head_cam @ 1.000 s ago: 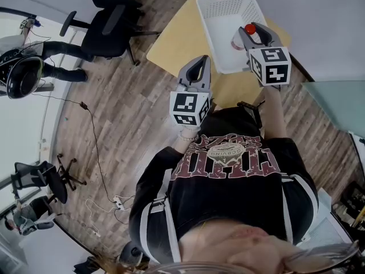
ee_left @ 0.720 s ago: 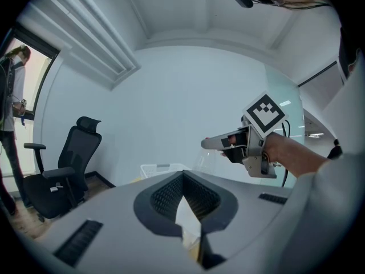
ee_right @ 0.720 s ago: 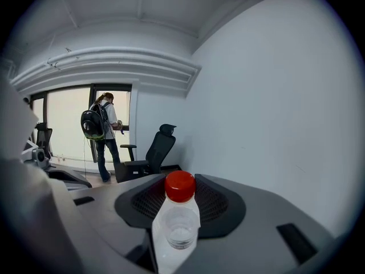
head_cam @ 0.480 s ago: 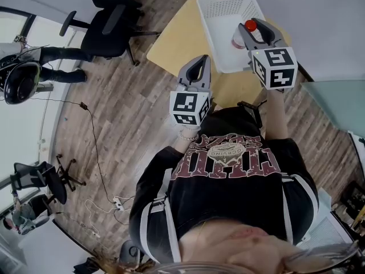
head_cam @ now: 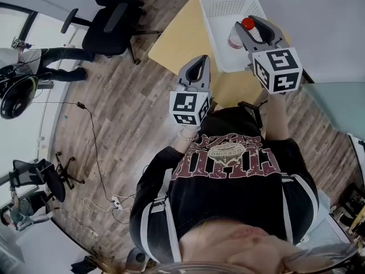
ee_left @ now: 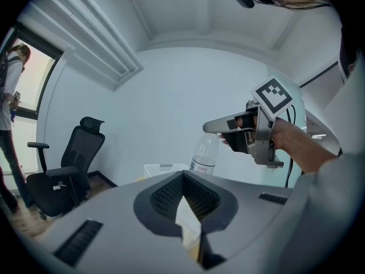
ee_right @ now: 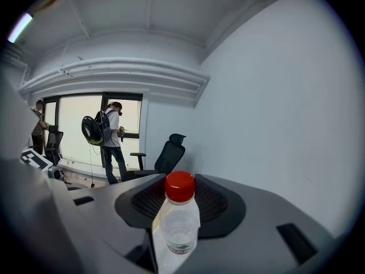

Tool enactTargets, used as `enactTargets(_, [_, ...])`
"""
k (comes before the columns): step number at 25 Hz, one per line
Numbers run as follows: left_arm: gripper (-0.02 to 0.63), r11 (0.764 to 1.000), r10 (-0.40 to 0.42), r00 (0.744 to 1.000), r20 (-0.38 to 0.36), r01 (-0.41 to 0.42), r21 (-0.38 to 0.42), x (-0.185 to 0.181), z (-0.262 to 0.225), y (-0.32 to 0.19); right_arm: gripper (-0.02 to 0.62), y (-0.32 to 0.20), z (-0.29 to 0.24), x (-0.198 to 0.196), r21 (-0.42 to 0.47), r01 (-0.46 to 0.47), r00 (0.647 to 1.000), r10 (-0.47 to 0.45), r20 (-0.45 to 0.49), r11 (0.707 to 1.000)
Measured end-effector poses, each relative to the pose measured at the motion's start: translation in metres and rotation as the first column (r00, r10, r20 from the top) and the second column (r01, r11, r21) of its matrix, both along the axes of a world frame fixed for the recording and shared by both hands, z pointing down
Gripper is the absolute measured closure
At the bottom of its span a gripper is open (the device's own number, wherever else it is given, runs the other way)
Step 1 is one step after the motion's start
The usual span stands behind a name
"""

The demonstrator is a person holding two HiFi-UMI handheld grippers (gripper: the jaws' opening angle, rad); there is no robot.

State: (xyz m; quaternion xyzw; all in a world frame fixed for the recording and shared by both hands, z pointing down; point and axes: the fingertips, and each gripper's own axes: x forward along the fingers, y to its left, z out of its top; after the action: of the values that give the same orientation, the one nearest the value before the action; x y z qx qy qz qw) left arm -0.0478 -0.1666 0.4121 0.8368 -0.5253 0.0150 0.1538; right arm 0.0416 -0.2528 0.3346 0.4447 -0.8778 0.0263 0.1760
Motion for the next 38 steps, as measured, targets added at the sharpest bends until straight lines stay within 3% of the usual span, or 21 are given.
enactTargets(20, [0.558, 0.998, -0.061, 0.998, 0.003, 0.061, -0.002, -0.016, 0.001, 0.011, 0.43, 0.03, -0.032, -0.058, 0.062, 0.189, 0.981, -0.191, 0.029, 0.98])
enactTargets(38, [0.558, 0.992, -0.127, 0.992, 0.003, 0.127, -0.016, -0.047, 0.005, 0.024, 0.43, 0.047, -0.003, -0.108, 0.026, 0.298, 0.954, -0.299, 0.029, 0.954])
